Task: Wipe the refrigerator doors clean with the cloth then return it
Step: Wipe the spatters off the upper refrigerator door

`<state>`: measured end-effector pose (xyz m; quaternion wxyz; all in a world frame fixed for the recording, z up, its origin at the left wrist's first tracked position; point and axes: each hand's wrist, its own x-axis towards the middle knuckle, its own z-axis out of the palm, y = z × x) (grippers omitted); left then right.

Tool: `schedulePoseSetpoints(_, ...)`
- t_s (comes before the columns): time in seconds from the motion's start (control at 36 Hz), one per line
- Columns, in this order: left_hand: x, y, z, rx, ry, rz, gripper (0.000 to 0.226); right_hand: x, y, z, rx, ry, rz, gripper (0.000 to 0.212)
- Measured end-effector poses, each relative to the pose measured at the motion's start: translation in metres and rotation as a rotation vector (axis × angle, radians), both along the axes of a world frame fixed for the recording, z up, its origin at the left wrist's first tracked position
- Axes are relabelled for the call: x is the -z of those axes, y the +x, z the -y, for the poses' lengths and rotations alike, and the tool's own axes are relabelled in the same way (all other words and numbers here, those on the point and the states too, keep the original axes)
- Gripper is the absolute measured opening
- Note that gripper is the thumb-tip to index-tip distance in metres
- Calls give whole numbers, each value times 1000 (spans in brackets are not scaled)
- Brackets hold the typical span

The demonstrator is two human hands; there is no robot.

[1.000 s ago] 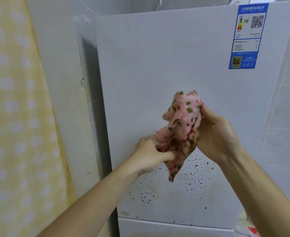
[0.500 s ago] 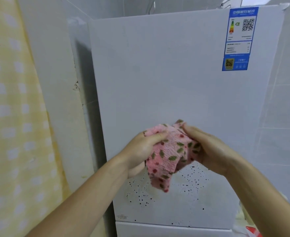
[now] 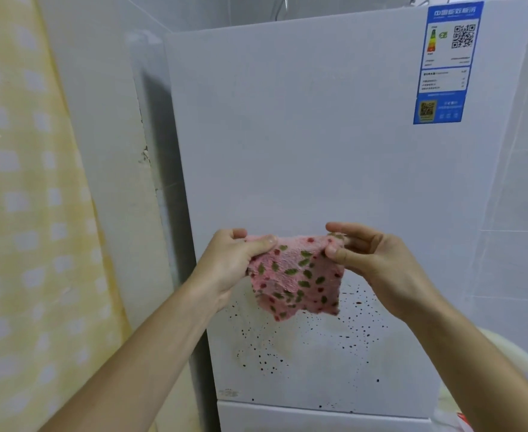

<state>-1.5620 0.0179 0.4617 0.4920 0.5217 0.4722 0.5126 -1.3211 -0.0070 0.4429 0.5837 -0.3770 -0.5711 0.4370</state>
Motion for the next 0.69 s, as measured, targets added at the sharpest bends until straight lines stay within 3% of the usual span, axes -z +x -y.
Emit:
schedulePoseSetpoints(0.08,2,-4,1,62,86,-39,66,0,-4,-1,199,71,251,33)
schedulePoseSetpoints(0.17,6,-6,4,73,250,-275,44,2,-9,-3,436,189,457,17)
schedulePoseSetpoints(0.28,11,-3,6,-144,519,-648,28,7,-19,-4,643,360,655,6)
schedulePoseSetpoints(0.33,12,-3,5,-204,598,-688,21,7,-22,-6,610,321,593,11)
schedulePoseSetpoints(0.44,9,-5,0,-219,688,-652,15,0,-37,-6,414,212,250,10)
schedulePoseSetpoints(0.5,4,-5,-4,-231,717,-608,17,2,-52,-8,398,258,112,3)
schedulePoseSetpoints(0.56,-2,-4,-10,-267,756,-535,13,7,-70,-13,417,352,28,12)
schedulePoseSetpoints(0.64,-12,-6,-22,-356,836,-488,9,18,-101,-27,436,575,50,41)
schedulePoseSetpoints(0.69,-18,-9,-33,-425,874,-500,12,24,-115,-43,501,716,241,50)
